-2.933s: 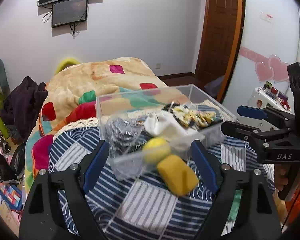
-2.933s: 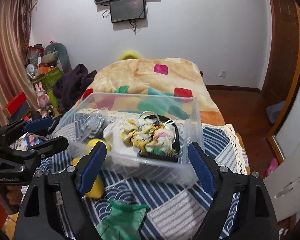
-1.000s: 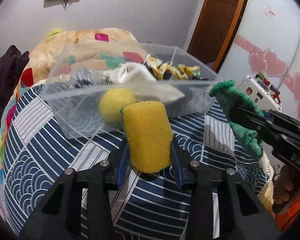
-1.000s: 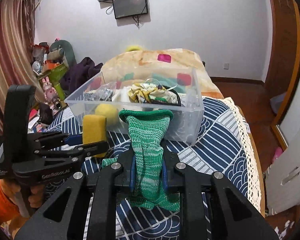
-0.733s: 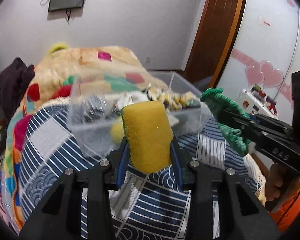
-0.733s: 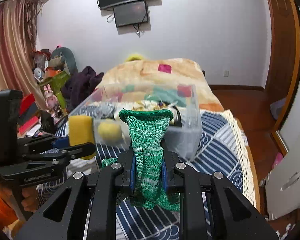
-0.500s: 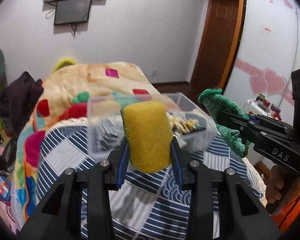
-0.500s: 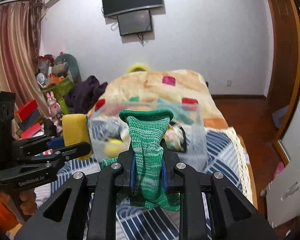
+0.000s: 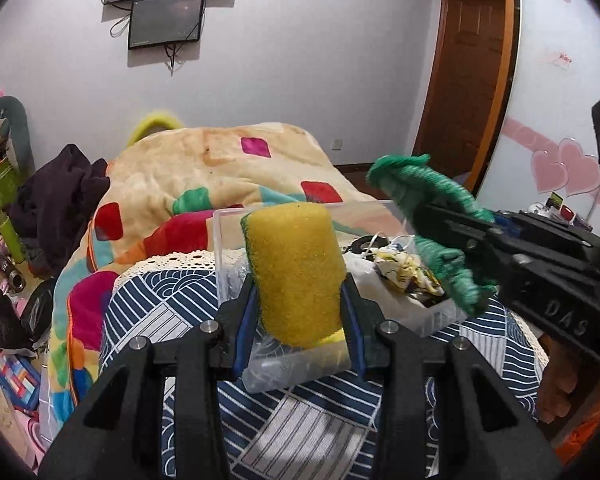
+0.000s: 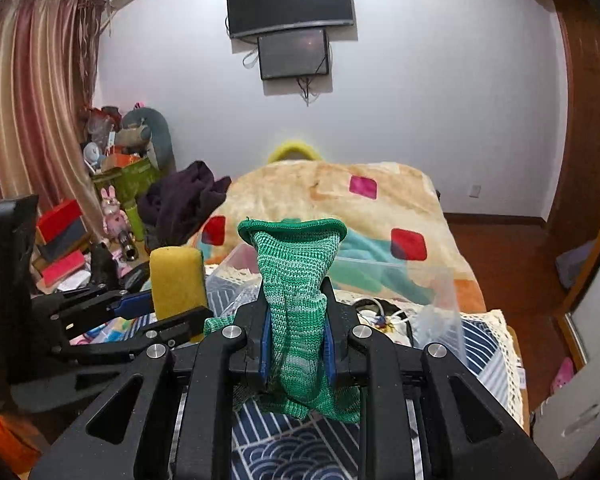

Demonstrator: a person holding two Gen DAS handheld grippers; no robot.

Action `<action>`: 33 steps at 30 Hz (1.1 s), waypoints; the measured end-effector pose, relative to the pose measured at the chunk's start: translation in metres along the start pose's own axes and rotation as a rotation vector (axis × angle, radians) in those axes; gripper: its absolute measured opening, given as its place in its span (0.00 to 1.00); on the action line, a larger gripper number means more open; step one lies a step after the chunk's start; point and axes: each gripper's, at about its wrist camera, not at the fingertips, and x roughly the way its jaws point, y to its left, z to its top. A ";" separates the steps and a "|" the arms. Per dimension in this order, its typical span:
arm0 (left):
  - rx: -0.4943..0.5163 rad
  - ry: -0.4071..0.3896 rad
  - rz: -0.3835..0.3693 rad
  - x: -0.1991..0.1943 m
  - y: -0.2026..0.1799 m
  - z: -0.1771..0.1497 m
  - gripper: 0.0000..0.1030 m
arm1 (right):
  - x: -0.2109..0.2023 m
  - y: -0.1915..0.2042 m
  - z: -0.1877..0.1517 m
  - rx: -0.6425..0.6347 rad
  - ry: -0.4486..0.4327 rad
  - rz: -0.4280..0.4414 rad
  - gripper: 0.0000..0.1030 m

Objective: Organize soft objects
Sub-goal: 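Place the yellow sponge with the left tool while the right tool places the green glove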

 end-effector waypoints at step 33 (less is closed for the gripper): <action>-0.063 0.023 -0.055 -0.004 0.007 -0.001 0.65 | 0.016 -0.030 -0.008 0.039 0.138 -0.029 0.59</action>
